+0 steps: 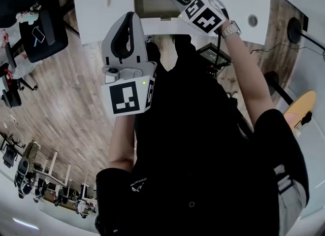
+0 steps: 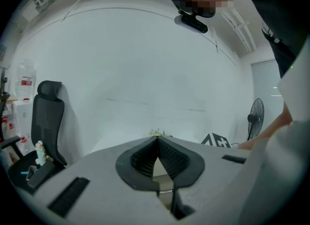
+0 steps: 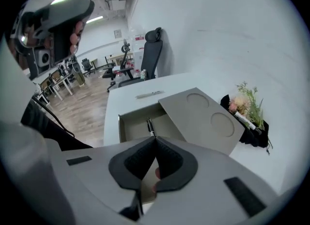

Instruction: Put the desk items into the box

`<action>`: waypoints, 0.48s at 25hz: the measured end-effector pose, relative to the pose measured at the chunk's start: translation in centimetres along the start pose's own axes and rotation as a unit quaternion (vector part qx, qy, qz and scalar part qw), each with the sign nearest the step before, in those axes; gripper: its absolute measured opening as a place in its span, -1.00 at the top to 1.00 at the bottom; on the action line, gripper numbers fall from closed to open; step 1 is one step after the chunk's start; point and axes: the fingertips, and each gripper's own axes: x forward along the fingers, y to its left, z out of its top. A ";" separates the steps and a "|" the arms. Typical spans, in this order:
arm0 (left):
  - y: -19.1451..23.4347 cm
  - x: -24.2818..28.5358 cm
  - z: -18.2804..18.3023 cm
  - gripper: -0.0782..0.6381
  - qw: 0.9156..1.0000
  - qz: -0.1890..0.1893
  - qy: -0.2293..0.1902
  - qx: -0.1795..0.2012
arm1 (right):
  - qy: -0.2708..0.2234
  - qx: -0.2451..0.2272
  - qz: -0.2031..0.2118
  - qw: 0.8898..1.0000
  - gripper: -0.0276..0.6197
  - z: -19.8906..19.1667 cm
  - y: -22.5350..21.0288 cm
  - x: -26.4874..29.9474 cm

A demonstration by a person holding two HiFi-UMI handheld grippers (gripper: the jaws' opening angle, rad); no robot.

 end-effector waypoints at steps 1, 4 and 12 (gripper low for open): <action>-0.2 0.0 0.2 0.76 1.000 -0.006 -0.002 0.004 | -0.018 0.011 0.000 1.000 0.92 0.2 0.1 -0.8; -1.0 -0.1 0.8 0.76 1.000 -0.024 -0.008 0.011 | -0.068 0.048 -0.013 0.996 0.92 0.9 0.0 -3.6; -2.4 -1.0 2.4 0.76 0.998 -0.058 -0.025 0.023 | -0.139 0.109 -0.078 0.981 0.92 1.5 0.0 -10.6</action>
